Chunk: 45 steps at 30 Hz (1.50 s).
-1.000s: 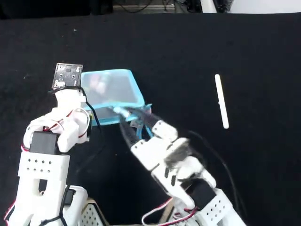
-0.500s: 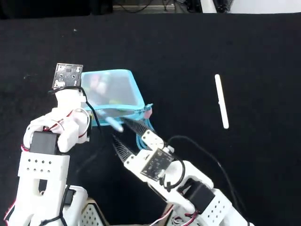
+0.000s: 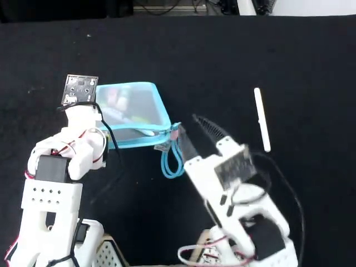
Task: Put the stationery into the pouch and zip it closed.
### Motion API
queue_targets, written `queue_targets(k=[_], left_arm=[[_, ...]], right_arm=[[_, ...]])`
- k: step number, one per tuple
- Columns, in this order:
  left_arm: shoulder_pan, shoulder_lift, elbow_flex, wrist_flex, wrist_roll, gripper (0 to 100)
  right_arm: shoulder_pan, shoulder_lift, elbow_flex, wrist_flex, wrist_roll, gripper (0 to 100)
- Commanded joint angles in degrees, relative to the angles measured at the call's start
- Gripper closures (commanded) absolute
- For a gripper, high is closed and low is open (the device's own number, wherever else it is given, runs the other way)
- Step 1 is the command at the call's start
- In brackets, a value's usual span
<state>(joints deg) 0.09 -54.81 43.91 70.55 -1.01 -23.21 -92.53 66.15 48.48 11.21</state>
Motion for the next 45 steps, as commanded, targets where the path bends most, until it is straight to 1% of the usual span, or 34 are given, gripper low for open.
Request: queue_targets(k=[1,3,7,9,13,17,20,23,28,35,37,40,42,45], left_arm=[[-0.2,0.0,-1.0,-0.8,0.3,97],[-0.2,0.0,-1.0,-0.8,0.3,97],[-0.2,0.0,-1.0,-0.8,0.3,97],[-0.2,0.0,-1.0,-0.8,0.3,97],[-0.2,0.0,-1.1,-0.8,0.3,97],[-0.1,0.0,-1.1,-0.8,0.3,97],[-0.1,0.0,-1.1,-0.8,0.3,97],[0.1,0.0,-1.1,-0.8,0.3,97],[0.1,0.0,-1.1,-0.8,0.3,97],[0.1,0.0,-1.0,-0.8,0.3,97],[0.0,0.0,-1.0,-0.8,0.3,97],[0.0,0.0,-1.1,-0.6,0.3,97],[-0.1,0.0,-1.1,-0.6,0.3,97],[-0.1,0.0,-1.1,-0.5,0.3,97]], right_arm=[[5.6,15.9,-9.3,0.1,-0.6,90.2],[9.1,27.0,-14.1,0.2,-1.1,90.2],[18.5,47.7,-24.0,0.8,-6.6,90.2],[22.7,57.0,-30.6,4.4,-7.5,90.2],[28.9,74.6,-46.6,16.1,-7.2,88.2],[33.5,90.2,-60.4,22.9,-6.6,79.8],[36.2,100.4,-69.5,25.3,-1.8,75.8],[37.6,109.9,-77.5,25.5,1.0,75.9],[37.8,123.4,-90.2,26.3,1.2,75.9],[37.7,138.6,-107.1,31.6,4.0,76.3],[38.0,142.8,-111.6,32.1,4.0,80.7],[38.8,148.7,-117.8,32.2,4.0,90.9],[39.7,151.4,-122.0,34.0,4.0,98.3],[40.3,153.8,-128.7,40.1,4.0,98.8]])
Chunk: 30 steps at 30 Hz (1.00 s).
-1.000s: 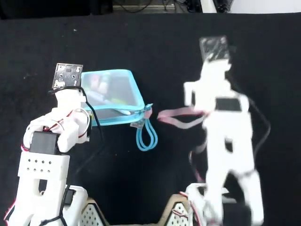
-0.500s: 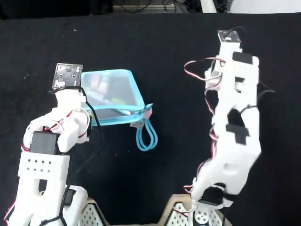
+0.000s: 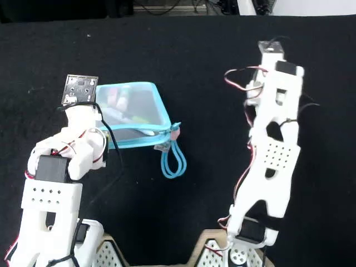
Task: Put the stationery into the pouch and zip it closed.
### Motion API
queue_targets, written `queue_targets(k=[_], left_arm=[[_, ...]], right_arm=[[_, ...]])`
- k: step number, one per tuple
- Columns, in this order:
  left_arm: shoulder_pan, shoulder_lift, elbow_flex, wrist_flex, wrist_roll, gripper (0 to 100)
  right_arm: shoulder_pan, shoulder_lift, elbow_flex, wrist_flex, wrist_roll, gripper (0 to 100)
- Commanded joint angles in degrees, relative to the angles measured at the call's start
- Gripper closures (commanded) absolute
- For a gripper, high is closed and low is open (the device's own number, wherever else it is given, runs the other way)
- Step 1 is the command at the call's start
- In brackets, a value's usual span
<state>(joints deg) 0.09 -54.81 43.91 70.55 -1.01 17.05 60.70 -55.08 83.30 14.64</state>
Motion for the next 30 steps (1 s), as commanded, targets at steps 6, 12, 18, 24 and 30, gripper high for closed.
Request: queue_targets(k=[6,12,18,24,30], left_arm=[[-0.1,0.0,-1.1,-0.5,0.3,97],[-0.2,0.0,-1.1,-0.5,0.3,97],[-0.2,0.0,-1.1,-0.6,0.3,97],[-0.2,0.0,-1.1,-0.6,0.3,97],[-0.2,0.0,-1.1,-0.6,0.3,97]], right_arm=[[-3.0,1.0,-18.9,18.0,0.0,98.8],[-6.2,-2.8,-8.3,18.0,-0.3,98.8],[-8.9,-16.7,13.3,16.7,0.3,98.8],[-12.5,-32.7,43.6,1.9,3.6,98.8],[-16.8,-48.6,69.0,-12.1,4.2,98.8]])
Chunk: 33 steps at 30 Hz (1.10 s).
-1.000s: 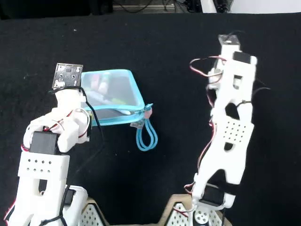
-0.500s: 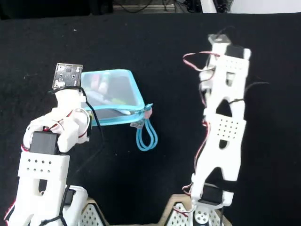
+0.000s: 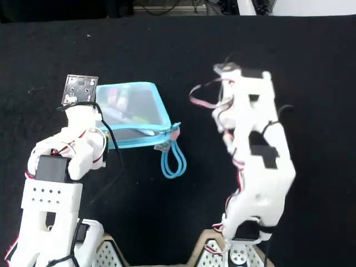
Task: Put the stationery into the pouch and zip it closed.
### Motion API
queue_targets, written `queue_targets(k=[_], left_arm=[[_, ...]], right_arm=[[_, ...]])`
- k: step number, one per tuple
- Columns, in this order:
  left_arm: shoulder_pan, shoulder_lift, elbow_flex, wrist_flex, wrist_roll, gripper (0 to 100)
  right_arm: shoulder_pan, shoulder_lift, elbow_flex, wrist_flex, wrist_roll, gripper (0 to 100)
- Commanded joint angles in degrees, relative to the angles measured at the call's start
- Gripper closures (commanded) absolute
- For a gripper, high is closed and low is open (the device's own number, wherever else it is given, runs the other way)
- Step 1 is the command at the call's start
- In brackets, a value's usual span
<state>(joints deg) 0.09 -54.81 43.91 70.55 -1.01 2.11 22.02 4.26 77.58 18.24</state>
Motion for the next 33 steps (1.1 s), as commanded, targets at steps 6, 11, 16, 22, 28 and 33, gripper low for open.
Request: queue_targets(k=[6,11,16,22,28,33], left_arm=[[-0.2,0.0,-1.0,-0.7,0.3,97],[-0.2,0.0,-1.0,-0.7,0.3,97],[-0.2,0.0,-0.9,-0.7,0.3,97],[-0.3,0.0,-0.8,-0.7,0.2,97],[-0.3,0.0,-0.8,-0.7,0.2,97],[-0.3,0.0,-0.8,-0.7,0.2,97]], right_arm=[[-2.0,-13.6,16.0,-7.6,0.6,95.5],[-2.1,-11.9,10.4,-1.8,0.6,84.5],[-6.0,-7.0,0.1,4.7,0.6,84.5],[-7.6,2.2,-5.4,4.6,0.6,84.5],[-4.9,8.0,-9.8,4.6,4.9,84.8],[-4.0,8.7,-9.4,3.5,13.4,95.0]])
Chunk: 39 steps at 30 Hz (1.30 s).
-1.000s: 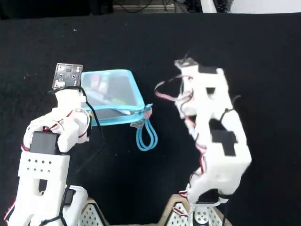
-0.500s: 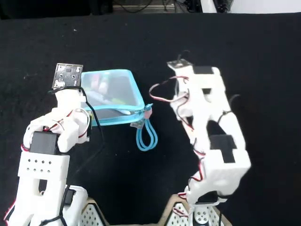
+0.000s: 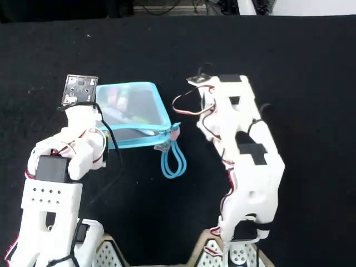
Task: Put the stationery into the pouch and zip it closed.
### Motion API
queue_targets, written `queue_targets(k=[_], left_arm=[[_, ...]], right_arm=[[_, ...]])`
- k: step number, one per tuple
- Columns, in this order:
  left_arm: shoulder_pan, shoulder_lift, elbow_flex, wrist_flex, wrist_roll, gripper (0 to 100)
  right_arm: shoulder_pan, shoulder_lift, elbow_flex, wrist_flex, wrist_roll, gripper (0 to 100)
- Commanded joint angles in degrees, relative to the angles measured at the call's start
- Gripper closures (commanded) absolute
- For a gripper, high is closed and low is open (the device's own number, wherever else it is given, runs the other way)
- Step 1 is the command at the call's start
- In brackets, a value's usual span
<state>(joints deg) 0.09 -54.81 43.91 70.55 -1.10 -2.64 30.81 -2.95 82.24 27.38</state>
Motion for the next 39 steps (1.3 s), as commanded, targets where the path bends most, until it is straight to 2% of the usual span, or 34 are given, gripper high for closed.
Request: queue_targets(k=[1,5,8,18,20,25,29,39], left_arm=[[-0.3,0.0,-0.8,-0.7,0.3,97],[-0.3,0.0,-0.8,-0.7,0.3,97],[-0.3,0.0,-0.8,-0.7,0.3,97],[-0.3,0.0,-0.8,-0.7,0.3,97],[-0.3,0.0,-0.8,-0.7,0.3,97],[-0.3,0.0,-0.8,-0.8,0.3,97],[-0.3,0.0,-0.8,-0.8,0.3,97],[-0.3,0.0,-0.8,-0.8,0.3,97]], right_arm=[[0.7,-0.1,-1.8,-1.8,4.8,98.5],[0.7,-3.3,-0.1,-2.1,4.7,98.8],[0.5,-13.1,4.6,-2.1,3.6,98.8],[-1.0,-60.1,18.8,-2.5,-13.5,98.8],[-3.6,-68.6,20.3,-2.4,-15.9,98.8],[-15.6,-86.8,23.3,-4.0,-19.3,98.7],[-24.3,-98.1,30.8,-12.9,-21.7,98.7],[-37.5,-117.6,52.6,-39.8,-24.8,98.7]])
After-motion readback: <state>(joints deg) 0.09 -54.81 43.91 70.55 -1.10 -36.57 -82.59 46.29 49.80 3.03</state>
